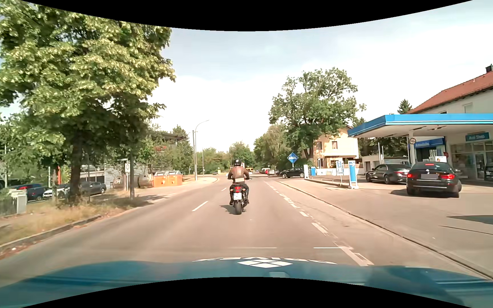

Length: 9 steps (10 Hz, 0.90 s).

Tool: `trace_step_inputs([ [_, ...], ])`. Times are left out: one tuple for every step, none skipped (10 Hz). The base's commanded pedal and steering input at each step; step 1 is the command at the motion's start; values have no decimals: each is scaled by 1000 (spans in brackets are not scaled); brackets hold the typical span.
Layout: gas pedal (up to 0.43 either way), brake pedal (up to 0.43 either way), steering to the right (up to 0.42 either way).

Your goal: Follow the waypoints while adhering to traffic rules and regulations

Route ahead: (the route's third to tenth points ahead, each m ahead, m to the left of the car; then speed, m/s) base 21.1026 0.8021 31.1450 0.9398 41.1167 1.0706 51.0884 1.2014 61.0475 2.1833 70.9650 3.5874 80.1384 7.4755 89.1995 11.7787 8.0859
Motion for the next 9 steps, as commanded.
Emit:
trace_step_inputs([
  [0,0,-9],
  [0,0,-9],
  [0,0,-8],
  [0,0,-9],
  [0,0,-8],
  [0,0,-9],
  [0,0,-9],
  [0,0,-8],
  [0,0,-8],
])
